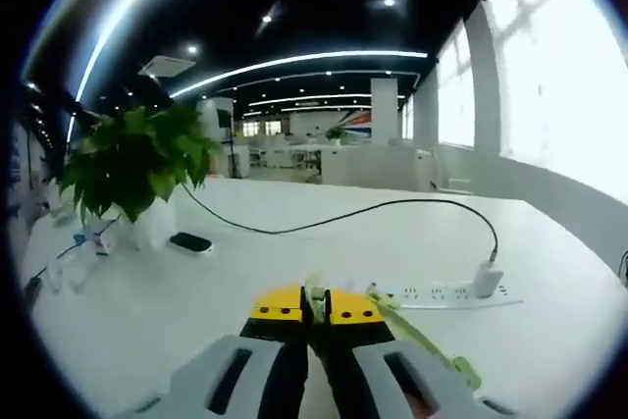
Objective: Open container latches remove lid place lid upside down on tabletop take tomato from container place on tabletop
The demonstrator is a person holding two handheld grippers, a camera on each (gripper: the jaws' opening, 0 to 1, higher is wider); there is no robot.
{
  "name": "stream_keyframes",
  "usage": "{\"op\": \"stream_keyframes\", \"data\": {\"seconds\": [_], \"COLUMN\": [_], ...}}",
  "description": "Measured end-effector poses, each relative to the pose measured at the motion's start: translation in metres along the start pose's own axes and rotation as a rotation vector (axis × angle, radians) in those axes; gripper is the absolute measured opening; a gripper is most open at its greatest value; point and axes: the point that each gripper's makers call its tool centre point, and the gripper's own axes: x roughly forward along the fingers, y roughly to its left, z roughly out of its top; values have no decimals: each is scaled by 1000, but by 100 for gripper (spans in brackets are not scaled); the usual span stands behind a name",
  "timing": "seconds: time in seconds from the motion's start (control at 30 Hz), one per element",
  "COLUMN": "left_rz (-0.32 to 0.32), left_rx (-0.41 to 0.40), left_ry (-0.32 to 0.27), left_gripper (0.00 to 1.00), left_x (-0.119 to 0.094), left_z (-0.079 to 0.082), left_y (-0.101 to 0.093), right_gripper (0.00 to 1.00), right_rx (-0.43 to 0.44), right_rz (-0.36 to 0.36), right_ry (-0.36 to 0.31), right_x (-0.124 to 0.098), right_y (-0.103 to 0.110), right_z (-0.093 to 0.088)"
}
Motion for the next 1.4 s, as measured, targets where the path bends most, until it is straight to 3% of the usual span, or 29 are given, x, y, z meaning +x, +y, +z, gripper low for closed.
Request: {"op": "stream_keyframes", "data": {"seconds": [0.2, 0.53, 0.67, 1.0, 1.3, 1.4], "left_rz": [6, 15, 17, 10, 11, 12], "left_rx": [-6, 7, 5, 9, 11, 9], "left_ry": [-11, -16, -13, -8, -17, -20], "left_gripper": [63, 63, 63, 63, 63, 63], "left_x": [-2, -4, -5, -3, -1, -1], "left_z": [1, 4, 3, 1, 6, 7], "left_y": [-1, 0, 0, -5, -6, -6], "right_gripper": [2, 7, 12, 14, 14, 14], "right_rx": [-108, -146, -81, -76, -67, -62], "right_rz": [7, 62, 97, 151, 208, 218], "right_ry": [41, 75, 52, 24, -57, -82], "right_x": [5, 14, 16, -1, -57, -66], "right_y": [19, 50, 57, 69, 71, 65], "right_z": [-15, -31, -21, -2, 25, 36]}}
